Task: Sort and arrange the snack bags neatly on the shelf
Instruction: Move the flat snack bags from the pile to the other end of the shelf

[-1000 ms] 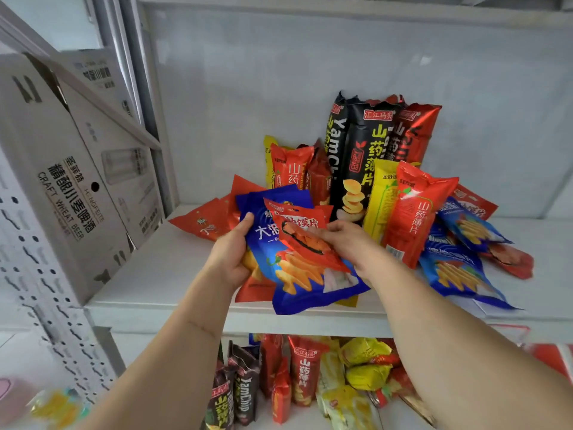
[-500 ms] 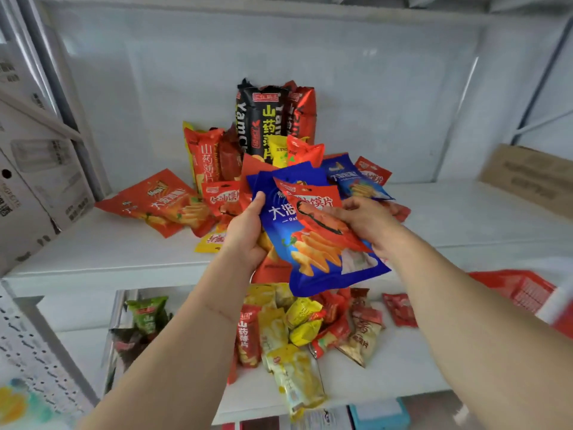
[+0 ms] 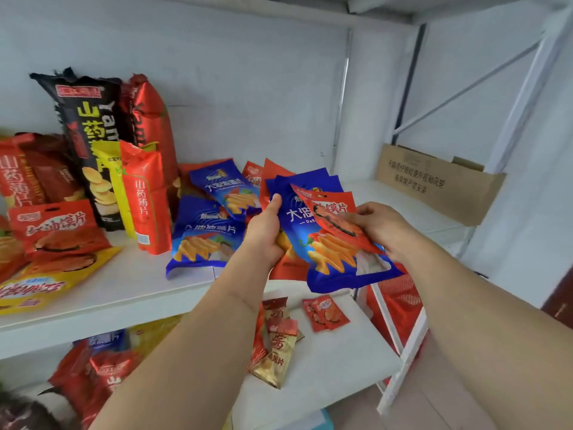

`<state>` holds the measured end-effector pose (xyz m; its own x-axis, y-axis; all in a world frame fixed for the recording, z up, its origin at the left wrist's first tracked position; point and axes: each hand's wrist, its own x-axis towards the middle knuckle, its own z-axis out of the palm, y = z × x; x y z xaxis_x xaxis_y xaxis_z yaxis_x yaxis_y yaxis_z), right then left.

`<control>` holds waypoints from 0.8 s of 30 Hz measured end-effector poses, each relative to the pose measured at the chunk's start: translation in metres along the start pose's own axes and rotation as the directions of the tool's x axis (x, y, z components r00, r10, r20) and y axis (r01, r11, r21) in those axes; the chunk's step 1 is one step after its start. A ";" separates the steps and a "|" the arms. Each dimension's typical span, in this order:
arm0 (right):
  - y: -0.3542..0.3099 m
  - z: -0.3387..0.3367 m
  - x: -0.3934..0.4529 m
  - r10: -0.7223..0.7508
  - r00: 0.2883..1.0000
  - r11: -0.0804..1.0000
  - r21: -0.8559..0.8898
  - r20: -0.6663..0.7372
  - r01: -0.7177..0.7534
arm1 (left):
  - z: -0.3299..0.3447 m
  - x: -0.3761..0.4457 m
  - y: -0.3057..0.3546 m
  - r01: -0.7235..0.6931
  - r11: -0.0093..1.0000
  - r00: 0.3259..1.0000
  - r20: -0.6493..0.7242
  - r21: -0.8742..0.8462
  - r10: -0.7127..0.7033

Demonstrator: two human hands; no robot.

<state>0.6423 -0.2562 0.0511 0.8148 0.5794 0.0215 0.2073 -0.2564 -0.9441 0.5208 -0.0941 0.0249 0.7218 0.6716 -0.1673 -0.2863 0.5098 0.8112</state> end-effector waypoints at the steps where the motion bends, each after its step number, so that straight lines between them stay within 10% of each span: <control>1: 0.004 -0.009 0.016 0.002 1.000 1.000 -0.001 -0.016 -0.002 | 0.011 0.019 -0.006 0.008 1.000 1.000 0.004 -0.007 -0.008; 24: 0.068 -0.125 0.365 0.006 1.000 0.983 -0.184 0.009 -0.004 | 0.178 0.328 -0.090 0.108 0.989 0.979 -0.183 0.105 -0.088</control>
<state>1.0218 -0.1585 0.0357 0.8113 0.5845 0.0133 0.2999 -0.3965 -0.8677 0.8960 -0.0156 -0.0032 0.6167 0.7111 -0.3376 -0.1386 0.5203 0.8427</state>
